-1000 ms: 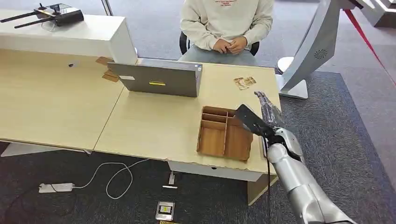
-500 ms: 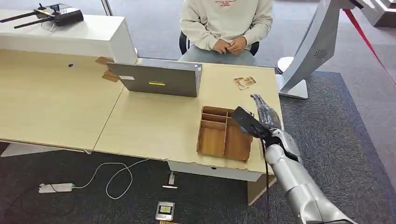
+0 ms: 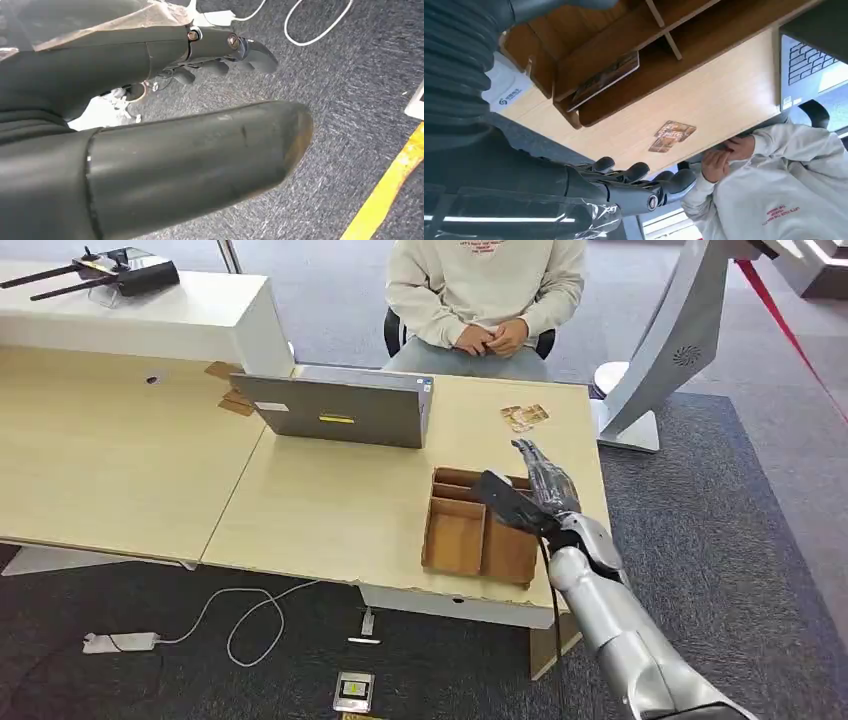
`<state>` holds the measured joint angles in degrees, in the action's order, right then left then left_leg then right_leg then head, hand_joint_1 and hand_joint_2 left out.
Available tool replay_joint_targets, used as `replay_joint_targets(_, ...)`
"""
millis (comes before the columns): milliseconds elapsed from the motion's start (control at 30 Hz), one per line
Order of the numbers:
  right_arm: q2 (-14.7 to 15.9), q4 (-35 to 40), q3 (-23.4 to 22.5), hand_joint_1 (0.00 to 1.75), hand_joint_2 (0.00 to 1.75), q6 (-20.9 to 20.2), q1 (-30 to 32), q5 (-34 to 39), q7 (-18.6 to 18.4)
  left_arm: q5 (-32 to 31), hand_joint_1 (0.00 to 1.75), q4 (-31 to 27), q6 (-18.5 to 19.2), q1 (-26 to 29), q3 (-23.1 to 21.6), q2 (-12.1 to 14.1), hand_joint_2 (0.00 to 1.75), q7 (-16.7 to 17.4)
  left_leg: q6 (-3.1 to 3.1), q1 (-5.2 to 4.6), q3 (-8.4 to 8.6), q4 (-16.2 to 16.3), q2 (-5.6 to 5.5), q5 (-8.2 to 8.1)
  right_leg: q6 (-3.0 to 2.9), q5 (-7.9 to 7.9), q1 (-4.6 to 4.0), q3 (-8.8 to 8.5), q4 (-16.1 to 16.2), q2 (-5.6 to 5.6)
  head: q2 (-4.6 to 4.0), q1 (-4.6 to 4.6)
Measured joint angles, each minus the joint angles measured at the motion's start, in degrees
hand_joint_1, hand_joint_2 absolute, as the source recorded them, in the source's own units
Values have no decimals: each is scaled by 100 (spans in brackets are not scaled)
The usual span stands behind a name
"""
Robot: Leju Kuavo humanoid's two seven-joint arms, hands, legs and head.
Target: Pass the card to the sensor for recognition and then transmit it.
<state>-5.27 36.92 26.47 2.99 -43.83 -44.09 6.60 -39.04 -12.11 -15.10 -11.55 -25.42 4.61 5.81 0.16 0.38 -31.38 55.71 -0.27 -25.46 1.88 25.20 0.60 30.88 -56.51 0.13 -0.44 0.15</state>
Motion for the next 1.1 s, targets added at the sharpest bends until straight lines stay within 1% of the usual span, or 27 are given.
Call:
replay_joint_targets(367,-138,-151,87,0,175,31,-94,20,70,31,0,0,-83,54,46,0,0,-7,0,1,0,0,0,0,0,0,-1,0,-1,0,0,2)
replay_joint_targets(733,-118,-374,118,0,175,122,-195,63,35,46,0,0,-101,72,166,0,0,11,0,0,1,0,0,0,0,0,0,0,0,0,0,0)
replay_joint_targets(1100,-79,-531,118,0,175,184,-226,105,17,57,0,0,-157,98,175,0,0,15,0,0,1,0,0,0,0,0,0,1,0,0,0,0)
